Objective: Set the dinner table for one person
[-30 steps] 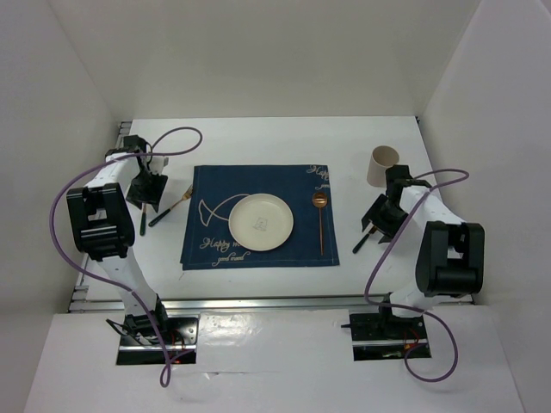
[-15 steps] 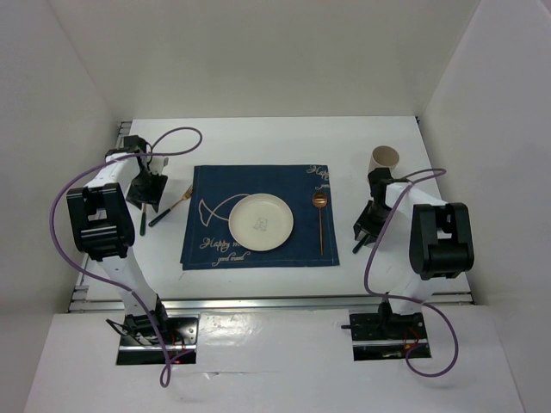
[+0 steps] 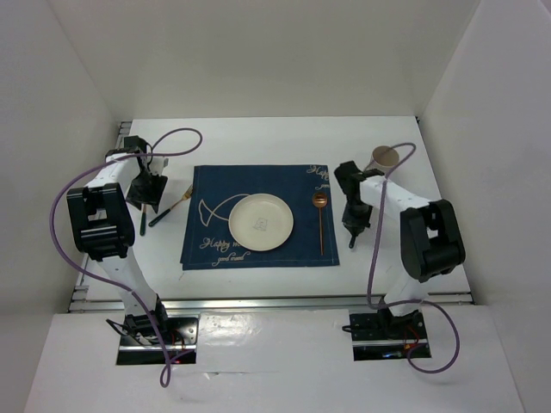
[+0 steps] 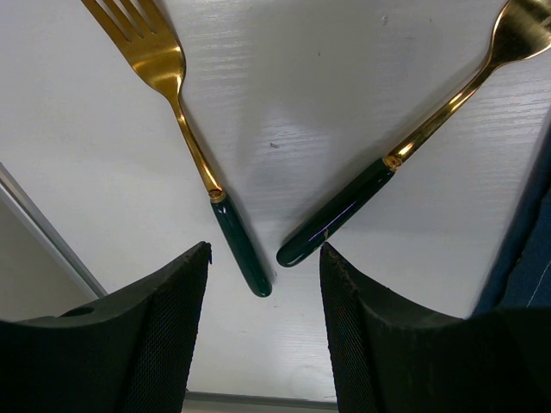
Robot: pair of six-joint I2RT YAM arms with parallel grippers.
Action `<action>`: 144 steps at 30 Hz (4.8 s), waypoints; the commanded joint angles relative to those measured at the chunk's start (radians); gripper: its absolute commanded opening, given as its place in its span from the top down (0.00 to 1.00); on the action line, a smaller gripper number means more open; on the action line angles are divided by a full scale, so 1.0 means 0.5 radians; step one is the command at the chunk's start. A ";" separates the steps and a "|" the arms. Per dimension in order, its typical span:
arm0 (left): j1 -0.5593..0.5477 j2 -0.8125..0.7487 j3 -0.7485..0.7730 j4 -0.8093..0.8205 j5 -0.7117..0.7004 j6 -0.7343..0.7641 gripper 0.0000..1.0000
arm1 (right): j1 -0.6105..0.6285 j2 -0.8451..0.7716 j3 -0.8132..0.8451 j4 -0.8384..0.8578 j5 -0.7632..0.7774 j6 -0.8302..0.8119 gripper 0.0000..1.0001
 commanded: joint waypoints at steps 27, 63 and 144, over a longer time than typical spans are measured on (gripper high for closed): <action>-0.007 -0.034 -0.051 -0.005 -0.031 -0.010 0.40 | 0.837 0.514 0.559 0.138 -0.165 0.109 1.00; -0.007 -0.015 -0.033 -0.042 -0.031 -0.010 0.40 | 0.855 0.385 0.421 0.095 -0.181 0.140 1.00; -0.007 -0.058 -0.039 -0.036 -0.142 -0.028 0.40 | -0.254 0.576 1.811 -0.147 0.028 -0.465 1.00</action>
